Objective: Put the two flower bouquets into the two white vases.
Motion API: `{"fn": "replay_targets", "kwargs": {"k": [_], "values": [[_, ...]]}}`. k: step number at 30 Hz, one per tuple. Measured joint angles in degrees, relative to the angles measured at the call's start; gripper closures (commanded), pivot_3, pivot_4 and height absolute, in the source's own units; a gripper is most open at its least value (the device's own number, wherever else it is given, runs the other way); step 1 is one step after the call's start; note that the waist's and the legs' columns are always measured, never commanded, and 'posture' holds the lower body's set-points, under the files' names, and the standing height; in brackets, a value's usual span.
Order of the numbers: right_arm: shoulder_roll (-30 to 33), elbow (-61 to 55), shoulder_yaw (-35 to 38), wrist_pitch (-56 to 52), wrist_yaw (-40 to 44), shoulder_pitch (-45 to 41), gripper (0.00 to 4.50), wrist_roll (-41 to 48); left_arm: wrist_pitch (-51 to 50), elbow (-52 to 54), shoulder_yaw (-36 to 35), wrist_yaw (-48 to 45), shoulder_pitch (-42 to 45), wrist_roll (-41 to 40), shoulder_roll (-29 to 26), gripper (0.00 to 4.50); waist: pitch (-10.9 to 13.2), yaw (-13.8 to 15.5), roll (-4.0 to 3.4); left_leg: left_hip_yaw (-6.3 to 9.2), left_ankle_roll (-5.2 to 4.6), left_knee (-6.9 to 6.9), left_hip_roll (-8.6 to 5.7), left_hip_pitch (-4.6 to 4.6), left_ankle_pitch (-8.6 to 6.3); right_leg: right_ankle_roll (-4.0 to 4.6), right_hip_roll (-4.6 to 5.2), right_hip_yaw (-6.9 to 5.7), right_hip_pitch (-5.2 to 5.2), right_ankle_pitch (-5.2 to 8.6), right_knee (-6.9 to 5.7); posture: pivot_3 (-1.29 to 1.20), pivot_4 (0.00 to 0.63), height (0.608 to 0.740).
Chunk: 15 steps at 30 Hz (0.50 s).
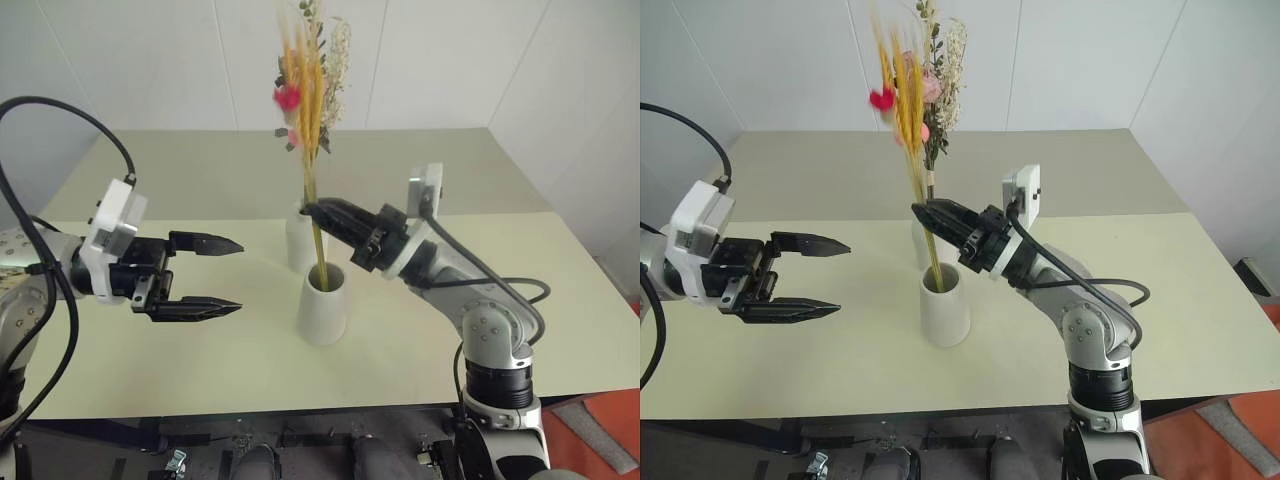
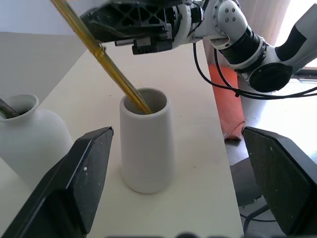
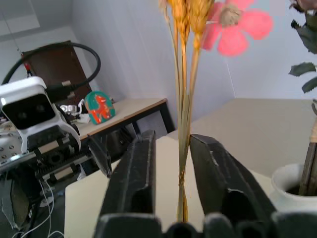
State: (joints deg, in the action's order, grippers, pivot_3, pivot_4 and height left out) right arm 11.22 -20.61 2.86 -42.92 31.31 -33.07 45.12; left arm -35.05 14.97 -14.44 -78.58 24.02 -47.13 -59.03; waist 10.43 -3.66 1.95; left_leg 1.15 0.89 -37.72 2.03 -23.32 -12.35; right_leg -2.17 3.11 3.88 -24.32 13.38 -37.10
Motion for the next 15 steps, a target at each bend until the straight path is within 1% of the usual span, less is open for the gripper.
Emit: {"fn": "replay_targets", "kwargs": {"k": [2, 6, 15], "values": [[1.65, -0.66, 0.03, 0.81, 1.28, 1.91, 1.33, -0.02, 0.00, -0.05, 0.13, -0.17, 0.15, 0.06, 0.03, 0.00, 0.00, 0.09, 0.00, 0.00, 0.00, 0.00, 0.00, 0.00, 0.00, -0.01, 0.00, 0.00, 0.00, 0.00, 0.00, 0.00, 0.150, 0.740], [6.98, -2.33, 1.52, 1.61, 5.46, 6.46, 0.02, 1.24, 0.06, -1.22, 0.93, -0.45, 1.15, 0.58, 0.19, 0.00, 0.00, 0.67, 0.01, -0.01, 0.00, -0.01, -0.01, 0.02, 0.00, -0.02, 0.00, -0.01, 0.03, 0.02, 0.02, 0.00, 0.150, 0.740], [18.58, -2.19, 6.42, 1.72, 12.62, 9.02, 0.02, 2.91, 1.37, -4.58, 3.27, -0.64, 4.26, 3.03, 2.50, 0.00, 0.01, 1.16, 0.03, -0.01, 0.00, -0.01, -0.02, 0.00, 0.00, -0.06, 0.00, 0.00, 0.04, 0.05, 0.04, 0.00, 0.150, 0.740]]}}
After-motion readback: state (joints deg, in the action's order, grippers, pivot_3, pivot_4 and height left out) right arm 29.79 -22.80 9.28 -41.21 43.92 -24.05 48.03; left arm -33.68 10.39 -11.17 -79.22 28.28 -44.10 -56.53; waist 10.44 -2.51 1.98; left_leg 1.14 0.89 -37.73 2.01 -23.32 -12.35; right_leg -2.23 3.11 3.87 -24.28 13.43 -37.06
